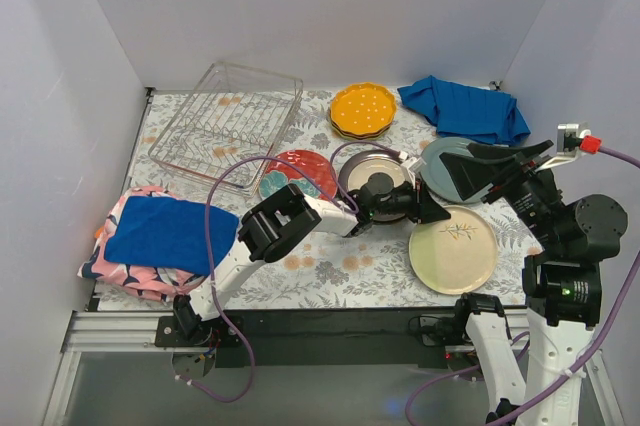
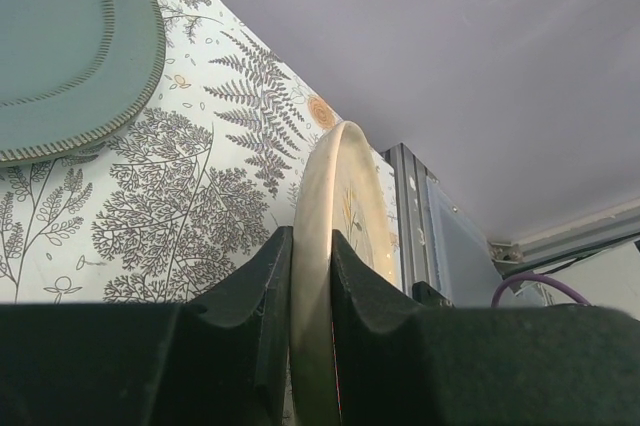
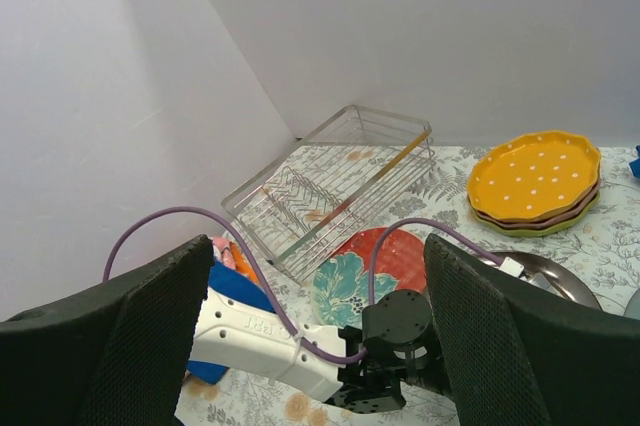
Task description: Unload the plates from the dish rack
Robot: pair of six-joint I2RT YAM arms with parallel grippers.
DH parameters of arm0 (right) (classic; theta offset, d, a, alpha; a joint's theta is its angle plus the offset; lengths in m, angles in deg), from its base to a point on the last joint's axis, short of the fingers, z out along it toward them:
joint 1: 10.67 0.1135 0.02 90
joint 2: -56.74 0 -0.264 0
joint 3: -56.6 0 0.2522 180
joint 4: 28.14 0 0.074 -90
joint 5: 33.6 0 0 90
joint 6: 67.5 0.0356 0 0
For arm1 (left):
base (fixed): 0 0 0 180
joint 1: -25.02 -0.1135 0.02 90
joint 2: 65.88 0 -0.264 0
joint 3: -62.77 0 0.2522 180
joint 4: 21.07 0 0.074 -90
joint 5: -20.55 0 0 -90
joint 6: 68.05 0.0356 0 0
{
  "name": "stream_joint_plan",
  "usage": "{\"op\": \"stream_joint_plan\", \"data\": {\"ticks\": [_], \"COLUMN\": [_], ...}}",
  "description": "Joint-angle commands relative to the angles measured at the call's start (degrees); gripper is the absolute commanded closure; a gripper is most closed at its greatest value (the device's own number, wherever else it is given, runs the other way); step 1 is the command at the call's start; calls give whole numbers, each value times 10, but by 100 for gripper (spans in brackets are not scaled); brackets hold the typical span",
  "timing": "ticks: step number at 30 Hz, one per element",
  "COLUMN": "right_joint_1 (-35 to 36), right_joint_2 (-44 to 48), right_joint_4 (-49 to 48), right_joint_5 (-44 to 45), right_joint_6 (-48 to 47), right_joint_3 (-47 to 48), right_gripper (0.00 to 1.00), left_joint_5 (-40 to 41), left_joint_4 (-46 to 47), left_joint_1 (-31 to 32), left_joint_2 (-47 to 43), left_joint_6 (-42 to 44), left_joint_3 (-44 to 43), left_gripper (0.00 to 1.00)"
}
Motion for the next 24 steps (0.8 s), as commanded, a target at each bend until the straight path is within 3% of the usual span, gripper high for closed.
{"op": "stream_joint_plan", "data": {"ticks": [1,24], "right_joint_1": [-1,-1], "right_joint_2": [5,14], "right_joint_4": [-3,-2], "right_joint_5": [6,16], "right_joint_6": [-10,-11], "right_joint_3": [25,30], "right_gripper": [9,8], "left_joint_5": [22,37], "left_joint_4": [-7,-70], "left_joint_1": [2,8], "left_joint_2": [-13,-3], "left_joint_6": [58,119], "left_joint_3": [-27,-46], "left_gripper": [83,70]}}
